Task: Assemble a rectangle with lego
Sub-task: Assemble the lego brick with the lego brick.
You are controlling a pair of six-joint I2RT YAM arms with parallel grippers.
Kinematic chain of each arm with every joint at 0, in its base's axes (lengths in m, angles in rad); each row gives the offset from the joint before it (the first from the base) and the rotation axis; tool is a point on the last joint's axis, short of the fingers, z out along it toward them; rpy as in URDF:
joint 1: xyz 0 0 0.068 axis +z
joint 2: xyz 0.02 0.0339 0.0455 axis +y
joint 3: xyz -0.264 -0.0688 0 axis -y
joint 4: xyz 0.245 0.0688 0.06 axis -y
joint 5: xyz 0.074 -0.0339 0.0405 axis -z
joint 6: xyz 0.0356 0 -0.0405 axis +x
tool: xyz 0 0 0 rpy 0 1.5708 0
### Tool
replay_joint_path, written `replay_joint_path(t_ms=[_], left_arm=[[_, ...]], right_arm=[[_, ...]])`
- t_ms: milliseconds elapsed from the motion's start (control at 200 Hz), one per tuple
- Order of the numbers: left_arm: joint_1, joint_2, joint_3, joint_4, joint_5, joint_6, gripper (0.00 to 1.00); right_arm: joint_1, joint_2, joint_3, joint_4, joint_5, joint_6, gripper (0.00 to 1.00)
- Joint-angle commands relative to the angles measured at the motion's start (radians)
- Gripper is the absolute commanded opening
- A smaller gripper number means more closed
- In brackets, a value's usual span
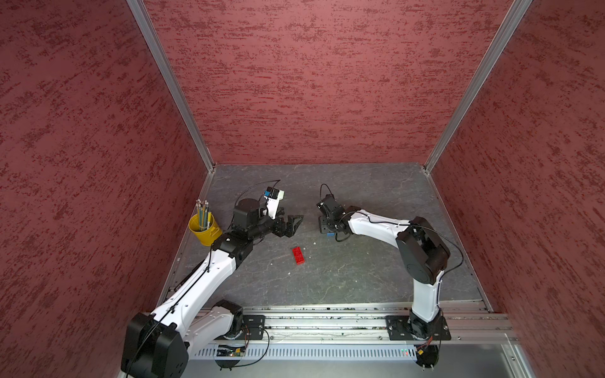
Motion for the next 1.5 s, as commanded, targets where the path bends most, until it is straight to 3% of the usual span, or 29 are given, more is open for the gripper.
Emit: replay_joint_path(t_ms=[0, 1493], left_arm=[[0.007, 0.003, -0.009, 0.003, 0.013, 0.012, 1.00], [0.007, 0.010, -0.009, 0.001, 0.015, 0.013, 1.00]], right_arm=[[-0.009, 0.009, -0.039, -0.062, 0.011, -0.016, 0.59], [-0.021, 0.003, -0.132, -0.007, -0.020, -0.008, 0.59]])
